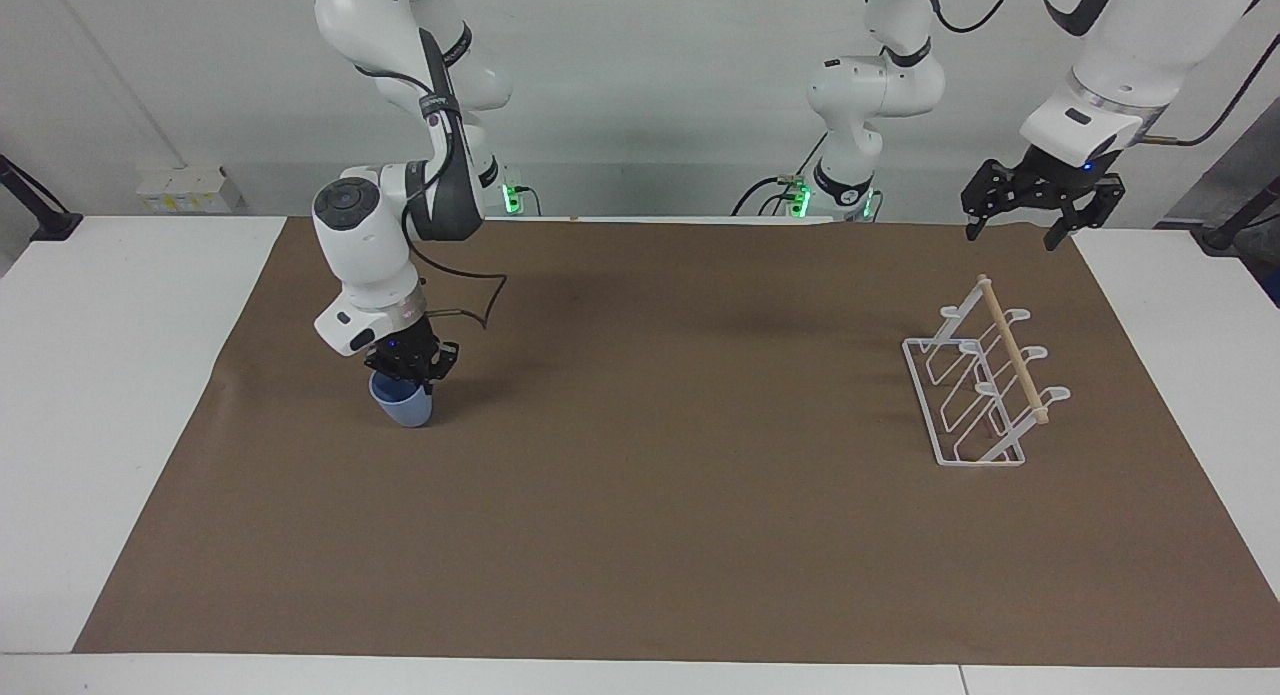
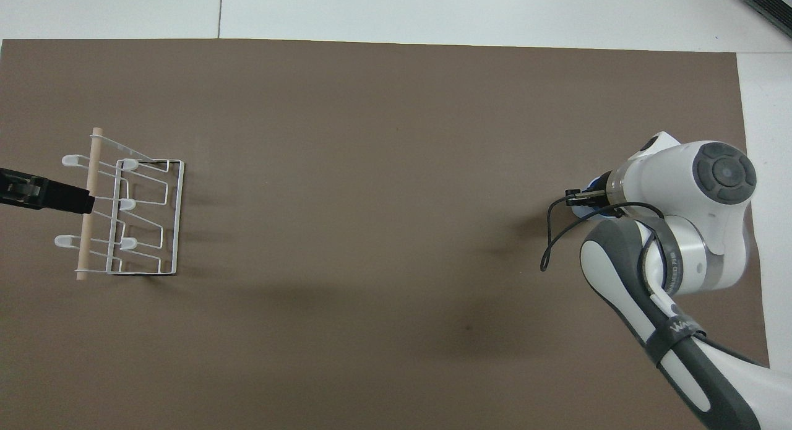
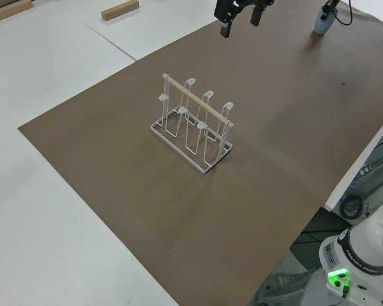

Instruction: Hang cup on cup holder

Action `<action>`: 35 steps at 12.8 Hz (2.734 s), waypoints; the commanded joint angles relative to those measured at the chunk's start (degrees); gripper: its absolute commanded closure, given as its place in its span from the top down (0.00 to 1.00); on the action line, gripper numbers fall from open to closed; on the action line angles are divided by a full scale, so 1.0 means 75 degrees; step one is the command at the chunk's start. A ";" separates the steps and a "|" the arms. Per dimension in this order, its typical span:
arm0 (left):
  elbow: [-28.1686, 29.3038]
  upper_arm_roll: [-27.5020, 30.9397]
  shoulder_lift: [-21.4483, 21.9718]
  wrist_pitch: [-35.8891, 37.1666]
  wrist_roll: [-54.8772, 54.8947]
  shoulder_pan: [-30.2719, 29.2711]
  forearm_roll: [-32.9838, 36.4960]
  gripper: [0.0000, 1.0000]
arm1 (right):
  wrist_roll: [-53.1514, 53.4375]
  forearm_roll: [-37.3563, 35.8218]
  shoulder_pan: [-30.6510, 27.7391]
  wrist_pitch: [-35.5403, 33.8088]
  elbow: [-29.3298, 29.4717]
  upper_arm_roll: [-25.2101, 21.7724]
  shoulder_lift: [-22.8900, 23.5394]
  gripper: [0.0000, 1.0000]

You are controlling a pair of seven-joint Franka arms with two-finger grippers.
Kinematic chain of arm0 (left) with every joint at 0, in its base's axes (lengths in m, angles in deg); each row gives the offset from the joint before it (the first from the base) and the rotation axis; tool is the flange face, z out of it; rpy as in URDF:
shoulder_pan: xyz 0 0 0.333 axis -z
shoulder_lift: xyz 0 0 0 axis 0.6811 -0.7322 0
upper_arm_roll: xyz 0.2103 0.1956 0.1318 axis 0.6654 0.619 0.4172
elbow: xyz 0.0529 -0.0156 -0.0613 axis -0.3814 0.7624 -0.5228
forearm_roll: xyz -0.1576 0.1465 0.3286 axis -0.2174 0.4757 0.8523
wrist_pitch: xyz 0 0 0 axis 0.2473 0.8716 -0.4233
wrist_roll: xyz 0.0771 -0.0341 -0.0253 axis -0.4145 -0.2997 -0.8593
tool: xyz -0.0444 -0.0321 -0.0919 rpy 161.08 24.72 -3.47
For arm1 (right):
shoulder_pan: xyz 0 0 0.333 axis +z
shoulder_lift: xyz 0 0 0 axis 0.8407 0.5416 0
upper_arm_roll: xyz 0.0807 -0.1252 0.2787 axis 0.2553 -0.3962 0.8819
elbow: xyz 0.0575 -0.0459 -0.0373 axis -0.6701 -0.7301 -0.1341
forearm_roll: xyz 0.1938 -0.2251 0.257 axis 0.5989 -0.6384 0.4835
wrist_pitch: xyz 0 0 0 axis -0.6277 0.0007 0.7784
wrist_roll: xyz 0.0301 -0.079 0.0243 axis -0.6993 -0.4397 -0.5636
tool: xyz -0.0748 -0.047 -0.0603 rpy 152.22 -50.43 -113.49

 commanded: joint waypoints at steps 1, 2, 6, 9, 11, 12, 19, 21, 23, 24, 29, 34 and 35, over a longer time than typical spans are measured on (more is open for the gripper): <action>0.0212 0.0037 0.0178 -0.0083 0.0007 0.0059 0.0032 1.00 | -0.0163 0.0148 -0.0082 0.0088 -0.0095 0.0080 0.0035 0.00; 0.0212 0.0037 0.0178 -0.0083 0.0007 0.0059 0.0032 1.00 | -0.0163 0.0148 -0.0082 0.0065 -0.0083 0.0080 0.0035 0.00; 0.0189 0.0037 0.0178 -0.0083 0.0030 0.0082 0.0032 1.00 | -0.0151 0.0148 -0.0105 -0.0437 0.0220 0.0080 -0.0024 0.00; 0.0177 0.0002 0.0178 -0.0094 0.0018 0.0083 0.0032 1.00 | -0.0267 0.0148 -0.0199 -0.1316 0.0841 0.0068 -0.0070 0.00; 0.0188 -0.0010 0.0178 -0.0083 0.0018 0.0094 0.0032 1.00 | -0.0665 0.0148 -0.0362 -0.1808 0.1158 0.0068 -0.0140 0.00; 0.0189 -0.0010 0.0178 -0.0083 0.0018 0.0094 0.0032 1.00 | -0.0875 0.0148 -0.0456 -0.2066 0.1321 0.0068 -0.0199 0.00; 0.0189 -0.0022 0.0178 -0.0013 -0.0029 -0.0023 0.0032 1.00 | -0.1533 0.0148 -0.0551 -0.3988 0.2564 0.0068 -0.0679 0.00; 0.0189 -0.0010 0.0178 -0.0024 -0.0040 -0.0023 0.0032 1.00 | -0.1627 0.0217 -0.0504 -0.4445 0.2915 0.0080 -0.0796 0.00; 0.0189 0.0001 0.0178 -0.0048 -0.0029 -0.0034 0.0032 1.00 | -0.1639 0.0544 -0.0504 -0.4902 0.3255 0.0080 -0.0821 0.00; 0.0189 0.0002 0.0178 -0.0094 -0.0017 -0.0035 0.0032 1.00 | -0.1639 0.0639 -0.0504 -0.5113 0.3431 0.0080 -0.0821 0.00; 0.0189 0.0002 0.0178 -0.0153 0.0007 -0.0035 0.0043 1.00 | -0.1674 0.2461 -0.0574 -0.5432 0.3749 -0.0014 -0.0844 0.00; 0.0188 -0.0010 0.0167 -0.0305 0.0007 -0.0023 0.0032 1.00 | -0.1430 0.3954 -0.0353 -0.4824 0.3679 0.0056 -0.0879 0.00; 0.0200 -0.0022 0.0167 -0.0340 0.0007 -0.0023 0.0032 1.00 | -0.1069 0.4188 -0.0166 -0.4613 0.3621 0.0056 -0.0891 0.00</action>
